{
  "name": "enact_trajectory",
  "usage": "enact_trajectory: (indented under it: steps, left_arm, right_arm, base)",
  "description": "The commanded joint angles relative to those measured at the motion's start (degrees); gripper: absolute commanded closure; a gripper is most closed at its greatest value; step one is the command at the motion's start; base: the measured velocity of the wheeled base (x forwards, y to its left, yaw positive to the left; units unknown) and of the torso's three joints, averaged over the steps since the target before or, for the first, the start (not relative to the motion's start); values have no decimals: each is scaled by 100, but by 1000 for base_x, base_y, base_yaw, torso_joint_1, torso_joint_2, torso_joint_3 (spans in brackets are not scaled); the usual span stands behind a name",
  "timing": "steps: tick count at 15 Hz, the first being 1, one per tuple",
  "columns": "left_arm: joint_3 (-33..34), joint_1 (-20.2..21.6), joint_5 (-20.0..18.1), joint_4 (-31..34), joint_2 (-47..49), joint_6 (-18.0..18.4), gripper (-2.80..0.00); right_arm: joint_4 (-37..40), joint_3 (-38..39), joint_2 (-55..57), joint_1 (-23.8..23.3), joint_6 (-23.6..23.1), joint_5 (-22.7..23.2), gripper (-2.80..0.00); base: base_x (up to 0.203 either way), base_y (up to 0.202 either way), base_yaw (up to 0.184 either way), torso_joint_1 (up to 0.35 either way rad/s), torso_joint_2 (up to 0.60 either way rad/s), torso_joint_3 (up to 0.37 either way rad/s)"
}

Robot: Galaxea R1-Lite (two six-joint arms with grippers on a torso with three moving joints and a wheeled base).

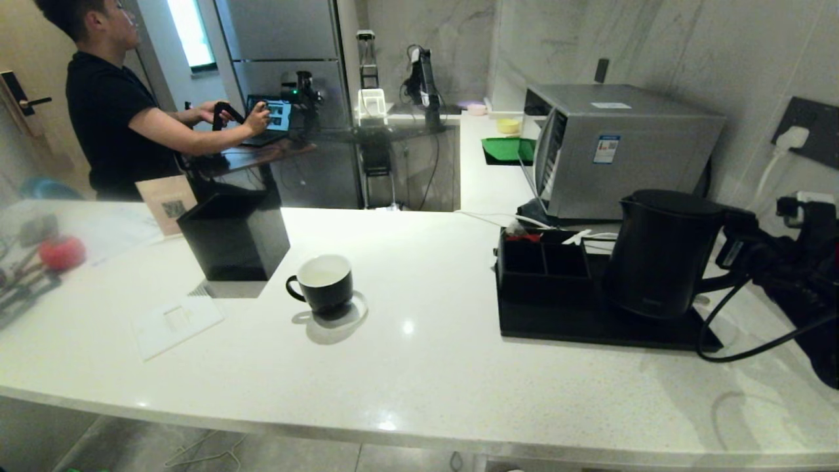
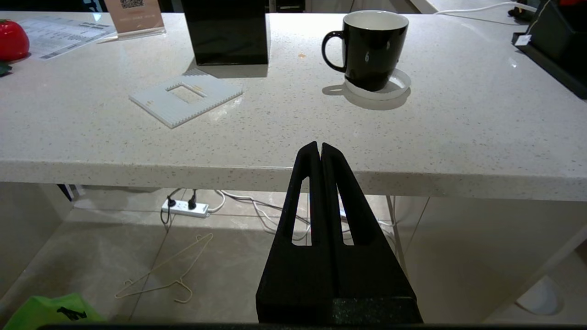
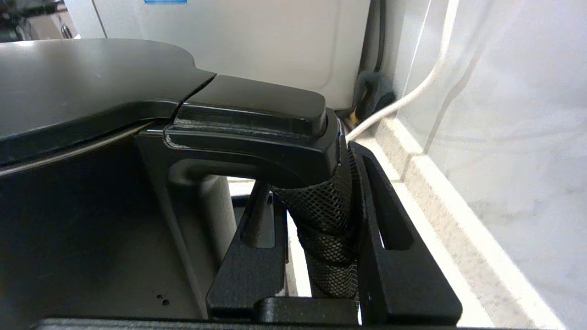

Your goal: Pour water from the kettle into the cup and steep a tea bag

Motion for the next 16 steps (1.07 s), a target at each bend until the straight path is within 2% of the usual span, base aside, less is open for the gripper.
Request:
enact_trajectory:
  steps: [1, 8, 16]
  left_arm:
    - [0, 0, 0, -2, 0, -2, 0]
    - [0, 0, 0, -2, 0, -2, 0]
    - [0, 0, 0, -2, 0, -2, 0]
  right_arm:
    - [-88, 3, 160, 3, -2, -8, 0]
    - [-502, -164, 567, 8, -2, -8, 0]
    - [-573, -669, 1001, 0, -11, -25, 0]
  base:
    - [0, 0, 0, 0, 0, 0]
    - [0, 0, 0, 0, 0, 0]
    - [0, 0, 0, 0, 0, 0]
